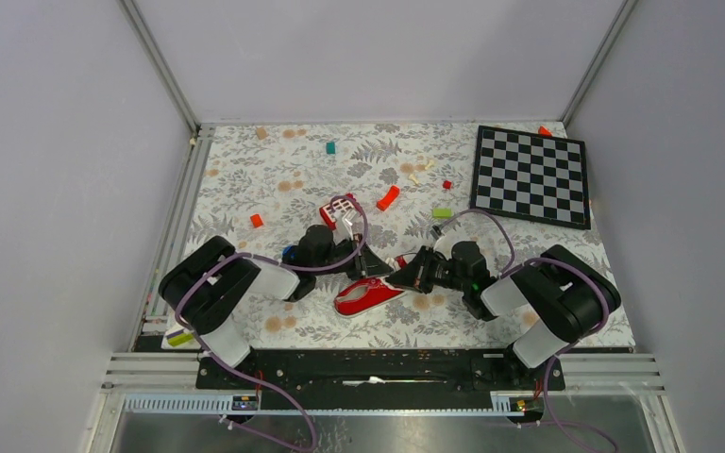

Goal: Tie the shoes
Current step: Cross the shoelace with the shoelace.

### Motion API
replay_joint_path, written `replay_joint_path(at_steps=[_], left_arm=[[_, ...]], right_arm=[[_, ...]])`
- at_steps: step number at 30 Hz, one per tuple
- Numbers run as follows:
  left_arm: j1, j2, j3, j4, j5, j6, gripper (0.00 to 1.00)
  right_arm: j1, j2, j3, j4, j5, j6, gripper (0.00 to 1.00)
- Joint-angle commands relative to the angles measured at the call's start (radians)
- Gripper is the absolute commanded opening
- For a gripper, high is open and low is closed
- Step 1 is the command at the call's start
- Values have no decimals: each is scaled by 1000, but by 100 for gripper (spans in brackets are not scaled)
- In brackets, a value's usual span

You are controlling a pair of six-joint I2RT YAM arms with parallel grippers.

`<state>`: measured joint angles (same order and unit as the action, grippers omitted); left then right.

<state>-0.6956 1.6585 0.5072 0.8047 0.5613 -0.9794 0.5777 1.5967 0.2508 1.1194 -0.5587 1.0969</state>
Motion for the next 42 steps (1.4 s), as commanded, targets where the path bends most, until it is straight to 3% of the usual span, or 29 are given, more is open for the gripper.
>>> replay_joint_path(at_steps=[1, 10, 15, 22, 27, 36, 42], left_arm=[[-39, 72, -68, -28, -18, -72, 0], [-87, 65, -136, 237, -118, -293, 0], [-155, 92, -128, 307, -222, -383, 0], [-210, 37, -133, 228, -315, -381, 0], [-207, 11, -143, 168, -290, -307, 0], [-189, 62, -130, 240, -163, -264, 0], [-185, 10, -122, 145, -180, -212, 0]], right_arm=[[25, -30, 99, 372, -91, 22, 0], [24, -117, 87, 379, -110, 58, 0], [25, -127, 94, 372, -150, 83, 0], [25, -132, 59, 364, -147, 66, 0], [23, -161, 0, 305, -123, 3, 0], [24, -68, -4, 382, -124, 5, 20], [23, -97, -4, 381, -100, -7, 33]])
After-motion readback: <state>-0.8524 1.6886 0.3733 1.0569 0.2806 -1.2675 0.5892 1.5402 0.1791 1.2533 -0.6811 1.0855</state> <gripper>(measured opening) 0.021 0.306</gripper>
